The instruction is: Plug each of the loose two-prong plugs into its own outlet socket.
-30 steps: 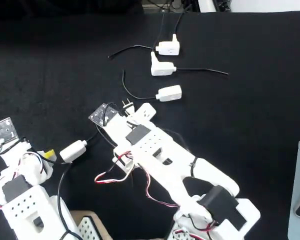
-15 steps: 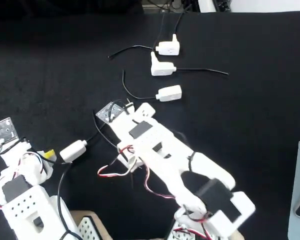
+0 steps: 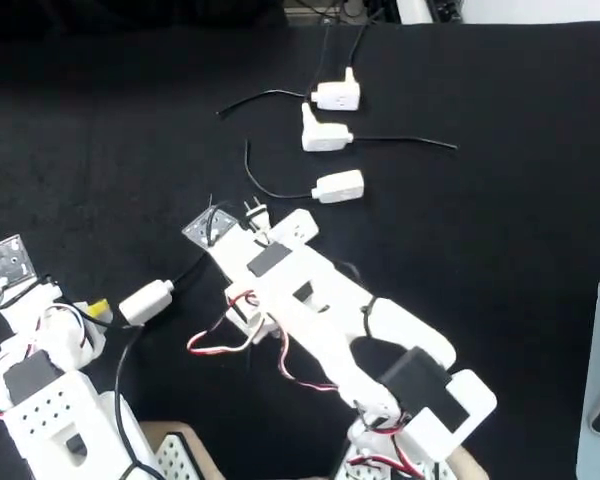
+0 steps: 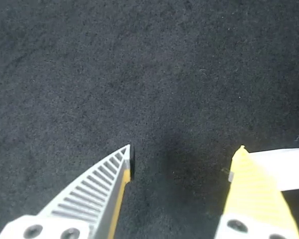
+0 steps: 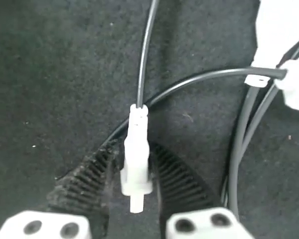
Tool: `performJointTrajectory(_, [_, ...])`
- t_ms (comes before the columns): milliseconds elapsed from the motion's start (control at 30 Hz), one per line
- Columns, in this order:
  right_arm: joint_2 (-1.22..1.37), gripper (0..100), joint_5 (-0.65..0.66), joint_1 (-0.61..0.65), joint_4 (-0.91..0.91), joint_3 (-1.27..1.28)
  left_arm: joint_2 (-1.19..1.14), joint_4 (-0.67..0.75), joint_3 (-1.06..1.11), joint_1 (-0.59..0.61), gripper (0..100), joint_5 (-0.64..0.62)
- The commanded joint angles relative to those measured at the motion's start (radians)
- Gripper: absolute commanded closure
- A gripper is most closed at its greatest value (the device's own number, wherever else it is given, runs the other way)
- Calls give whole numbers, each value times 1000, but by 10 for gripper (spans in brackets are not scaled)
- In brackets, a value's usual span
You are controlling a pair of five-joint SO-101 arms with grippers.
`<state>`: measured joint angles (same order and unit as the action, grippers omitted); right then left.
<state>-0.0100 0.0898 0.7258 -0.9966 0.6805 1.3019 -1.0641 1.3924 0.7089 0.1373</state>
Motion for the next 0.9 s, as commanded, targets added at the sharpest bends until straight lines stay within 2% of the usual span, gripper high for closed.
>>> performJointTrajectory(0, [1,985,-8,15,11,-51,11,17,-4,2,686,0])
performJointTrajectory(267, [1,975,-12,15,11,-53,11,17,4,2,686,31])
performJointTrajectory(433, [4,872,-95,15,-44,-94,11,17,4,2,686,31])
performJointTrajectory(600, [10,871,-98,15,-91,-170,11,17,4,2,686,31])
performJointTrajectory(867, [12,871,-98,15,-92,-147,11,17,4,2,686,31])
